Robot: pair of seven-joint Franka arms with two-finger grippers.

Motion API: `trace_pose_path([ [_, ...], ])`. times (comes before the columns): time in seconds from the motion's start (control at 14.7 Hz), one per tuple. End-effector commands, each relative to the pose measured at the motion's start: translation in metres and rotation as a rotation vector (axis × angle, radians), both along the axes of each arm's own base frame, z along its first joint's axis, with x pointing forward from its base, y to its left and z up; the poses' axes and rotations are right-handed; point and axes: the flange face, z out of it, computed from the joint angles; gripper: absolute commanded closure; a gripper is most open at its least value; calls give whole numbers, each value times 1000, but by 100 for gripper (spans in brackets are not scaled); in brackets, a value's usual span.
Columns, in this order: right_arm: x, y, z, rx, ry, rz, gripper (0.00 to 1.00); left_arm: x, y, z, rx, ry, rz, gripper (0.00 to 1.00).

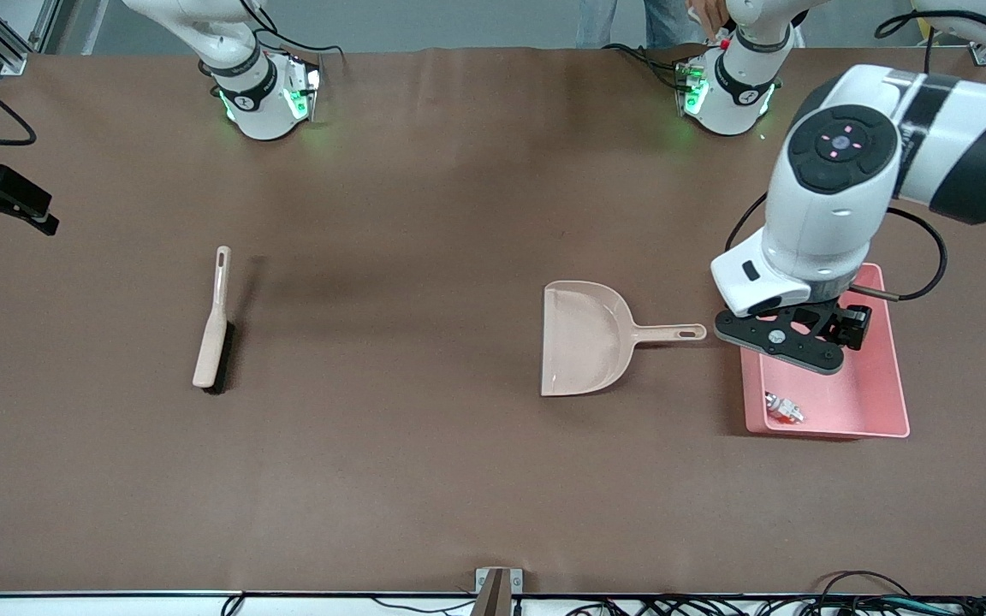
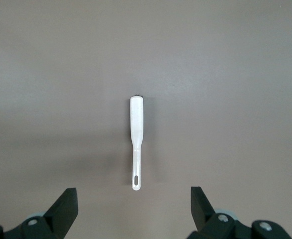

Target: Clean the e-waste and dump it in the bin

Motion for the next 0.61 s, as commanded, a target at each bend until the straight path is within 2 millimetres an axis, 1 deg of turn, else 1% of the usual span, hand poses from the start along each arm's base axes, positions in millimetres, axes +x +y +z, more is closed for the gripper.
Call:
trace_pose_path([
  [0.0,0,2,3,-16,-3,-10,0,-14,13,34,-28,-21,92,0],
  [0.07,0,2,3,-16,-3,-10,0,-15,21,39,-57,-15,123,0],
  [0.27,0,2,3,-16,-3,-10,0,-20,55,65,-189,-11,239,0],
  [0.34,0,2,3,-16,-3,-10,0,-20,71,73,-220,-16,282,0],
  [0.41,0,2,3,-16,-3,-10,0,-22,85,80,-252,-15,318,0],
  [0.48,0,2,3,-16,-3,-10,0,-27,91,85,-278,-11,339,0],
  [0.54,0,1,3,-16,-3,-12,0,-30,103,88,-281,-14,364,0],
])
